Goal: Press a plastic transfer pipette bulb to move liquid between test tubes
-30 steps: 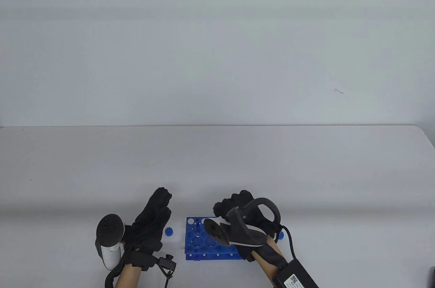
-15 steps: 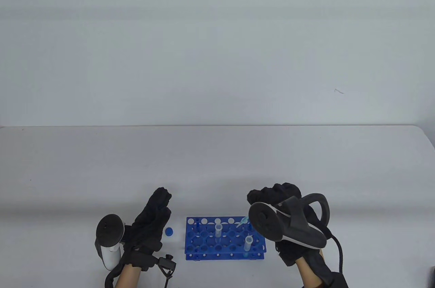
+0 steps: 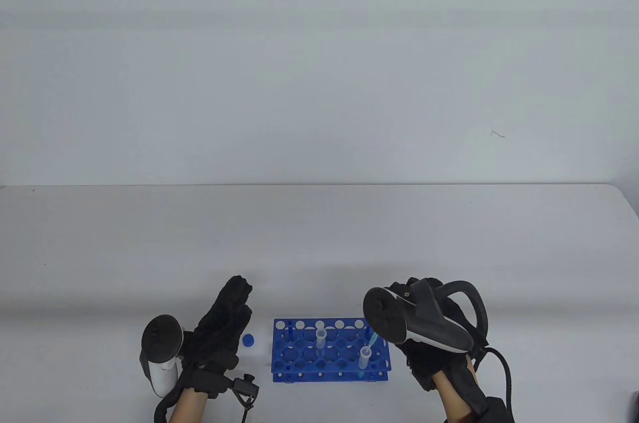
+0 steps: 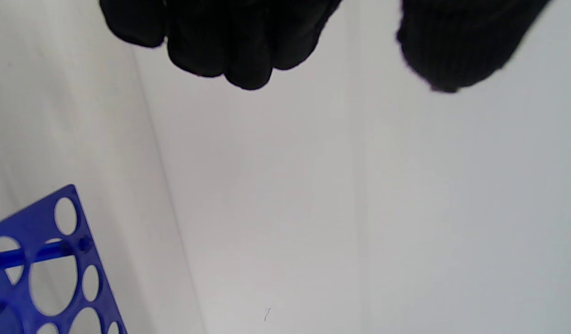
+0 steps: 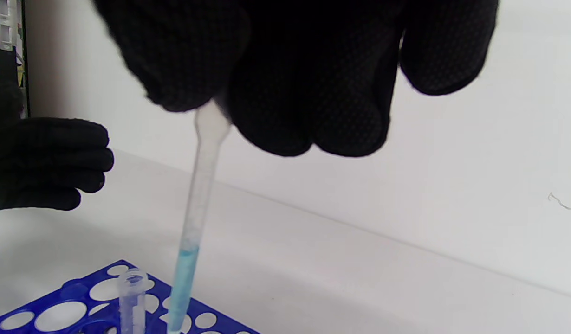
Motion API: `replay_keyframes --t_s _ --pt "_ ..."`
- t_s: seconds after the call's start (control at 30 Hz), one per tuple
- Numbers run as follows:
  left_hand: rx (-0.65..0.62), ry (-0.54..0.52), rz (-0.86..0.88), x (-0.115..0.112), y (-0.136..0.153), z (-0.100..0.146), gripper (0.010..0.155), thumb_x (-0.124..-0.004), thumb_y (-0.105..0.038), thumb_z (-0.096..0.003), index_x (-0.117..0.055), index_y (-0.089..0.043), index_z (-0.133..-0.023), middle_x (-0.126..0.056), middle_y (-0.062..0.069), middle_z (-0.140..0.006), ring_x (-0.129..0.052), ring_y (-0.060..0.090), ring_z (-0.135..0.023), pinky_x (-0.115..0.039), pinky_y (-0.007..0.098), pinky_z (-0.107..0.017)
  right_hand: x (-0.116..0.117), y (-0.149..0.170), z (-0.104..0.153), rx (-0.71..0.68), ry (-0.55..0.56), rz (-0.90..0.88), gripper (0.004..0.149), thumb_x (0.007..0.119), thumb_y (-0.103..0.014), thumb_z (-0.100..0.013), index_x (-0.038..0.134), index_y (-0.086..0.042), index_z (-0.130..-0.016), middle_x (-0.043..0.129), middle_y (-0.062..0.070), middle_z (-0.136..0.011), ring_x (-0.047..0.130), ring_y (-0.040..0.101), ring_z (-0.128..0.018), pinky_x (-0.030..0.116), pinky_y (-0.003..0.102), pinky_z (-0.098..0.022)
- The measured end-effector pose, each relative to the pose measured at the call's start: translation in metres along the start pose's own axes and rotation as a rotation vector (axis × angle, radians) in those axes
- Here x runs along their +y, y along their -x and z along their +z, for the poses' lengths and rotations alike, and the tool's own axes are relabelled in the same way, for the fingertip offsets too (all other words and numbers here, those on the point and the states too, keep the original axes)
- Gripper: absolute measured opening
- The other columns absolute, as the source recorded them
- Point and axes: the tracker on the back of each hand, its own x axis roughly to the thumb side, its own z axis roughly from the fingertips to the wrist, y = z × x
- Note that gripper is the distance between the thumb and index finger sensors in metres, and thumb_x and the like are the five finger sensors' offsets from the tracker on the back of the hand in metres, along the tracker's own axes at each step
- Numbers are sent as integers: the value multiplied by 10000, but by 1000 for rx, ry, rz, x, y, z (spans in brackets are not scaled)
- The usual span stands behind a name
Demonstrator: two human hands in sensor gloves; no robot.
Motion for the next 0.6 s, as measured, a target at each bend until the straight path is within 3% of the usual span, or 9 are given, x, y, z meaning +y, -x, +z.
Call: replay_keyframes --t_s 0.6 --pt "-2 2 1 0 0 0 914 -658 -685 -430 -428 -198 -1168 -530 92 -1208 -515 342 -1092 -465 578 -827 21 -15 -16 -35 -48 87 436 857 -353 -335 891 -221 -749 1034 -41 -586 1006 185 -520 746 524 -596"
